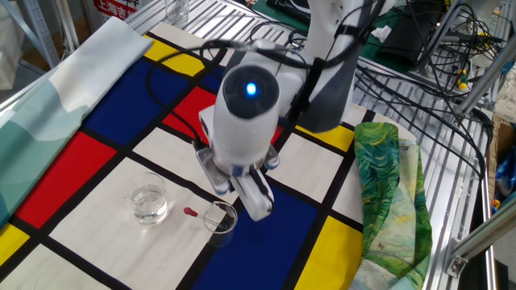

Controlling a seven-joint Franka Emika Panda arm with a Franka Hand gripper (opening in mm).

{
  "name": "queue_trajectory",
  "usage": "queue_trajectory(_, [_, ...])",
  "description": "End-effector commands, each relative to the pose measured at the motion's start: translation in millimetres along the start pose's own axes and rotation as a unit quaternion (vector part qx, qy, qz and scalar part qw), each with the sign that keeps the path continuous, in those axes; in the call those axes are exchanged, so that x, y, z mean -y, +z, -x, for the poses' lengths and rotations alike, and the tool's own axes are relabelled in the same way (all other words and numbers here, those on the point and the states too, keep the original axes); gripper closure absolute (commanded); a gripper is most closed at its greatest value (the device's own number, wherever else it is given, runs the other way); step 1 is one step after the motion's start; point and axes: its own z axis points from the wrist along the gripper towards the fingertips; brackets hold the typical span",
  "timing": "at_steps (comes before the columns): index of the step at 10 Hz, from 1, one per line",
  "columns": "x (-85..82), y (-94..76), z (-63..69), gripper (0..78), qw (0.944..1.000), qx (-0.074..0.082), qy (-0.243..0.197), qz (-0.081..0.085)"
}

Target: Transfer liquid using a dropper

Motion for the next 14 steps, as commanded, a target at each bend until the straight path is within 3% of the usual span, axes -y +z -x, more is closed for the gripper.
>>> queue_trajectory(1, [-9.8, -0.1, 4.0, 77.6, 0.9999, -0.007, -0.009, -0.01])
queue_trajectory(4, [-8.4, -3.9, 3.2, 77.6, 0.9999, -0.008, -0.011, -0.006])
queue_trajectory(7, [4.5, -37.5, 6.4, 77.6, 0.9994, -0.021, -0.02, 0.019])
queue_trajectory(8, [12.0, -57.5, 15.4, 77.6, 0.9991, -0.024, -0.026, 0.022])
queue_trajectory(9, [16.6, -65.9, 24.0, 77.6, 0.9991, -0.023, -0.028, 0.021])
queue_trajectory(11, [28.2, -69.6, 43.1, 77.6, 0.9984, -0.018, -0.049, 0.022])
queue_trajectory(12, [28.8, -69.5, 44.1, 77.6, 0.9984, -0.017, -0.05, 0.022])
queue_trajectory(13, [38.6, -65.6, 63.9, 77.6, 0.9971, -0.009, -0.073, 0.019])
queue_trajectory(14, [44.2, -62.5, 73.6, 77.6, 0.996, -0.004, -0.088, 0.018])
